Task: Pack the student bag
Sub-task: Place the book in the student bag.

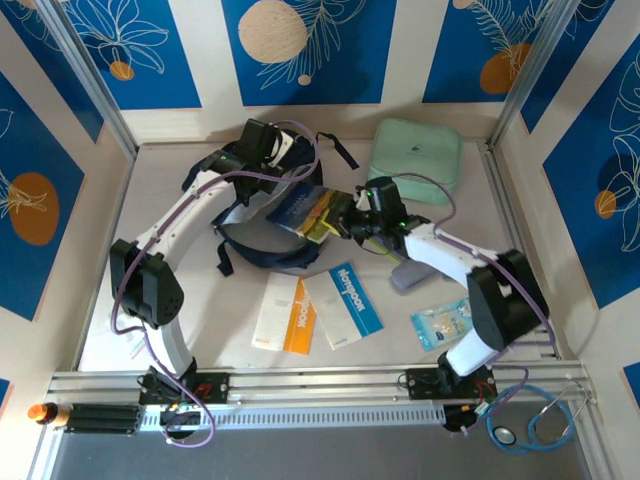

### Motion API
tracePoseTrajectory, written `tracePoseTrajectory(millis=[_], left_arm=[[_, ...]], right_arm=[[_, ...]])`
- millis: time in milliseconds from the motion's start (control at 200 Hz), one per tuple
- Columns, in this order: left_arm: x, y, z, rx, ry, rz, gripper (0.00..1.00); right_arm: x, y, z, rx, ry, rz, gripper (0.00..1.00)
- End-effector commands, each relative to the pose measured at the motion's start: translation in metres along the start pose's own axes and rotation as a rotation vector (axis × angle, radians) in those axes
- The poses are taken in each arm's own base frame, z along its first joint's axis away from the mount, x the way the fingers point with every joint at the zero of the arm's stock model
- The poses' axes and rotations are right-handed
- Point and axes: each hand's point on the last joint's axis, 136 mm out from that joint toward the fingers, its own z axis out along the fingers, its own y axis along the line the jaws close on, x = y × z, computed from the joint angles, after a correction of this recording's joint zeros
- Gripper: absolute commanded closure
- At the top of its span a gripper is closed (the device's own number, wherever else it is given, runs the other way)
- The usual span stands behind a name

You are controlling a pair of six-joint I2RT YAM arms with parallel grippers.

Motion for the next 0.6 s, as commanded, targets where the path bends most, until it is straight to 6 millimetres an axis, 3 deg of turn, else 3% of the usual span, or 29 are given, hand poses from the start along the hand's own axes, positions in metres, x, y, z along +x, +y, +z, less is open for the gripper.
tracePoseTrajectory(millis=[0,245,595], left_arm=[[-0.053,0.025,-0.041,-0.039,-0.200,-0.072,1.00],[-0.050,0.025,-0.039,-0.027,-0.183,-0.075,1.00],[-0.058,0.031,-0.050,-0.004,-0.231,-0.126,1.00]], right_arm=[[-0.023,0.062,0.016,-0.154,-0.031,-0.014,1.00],[-0.041,0.071,0.067,-0.158,-0.037,0.040,1.00],[-0.062,0.052,0.141,-0.052,-0.130,0.052,1.00]])
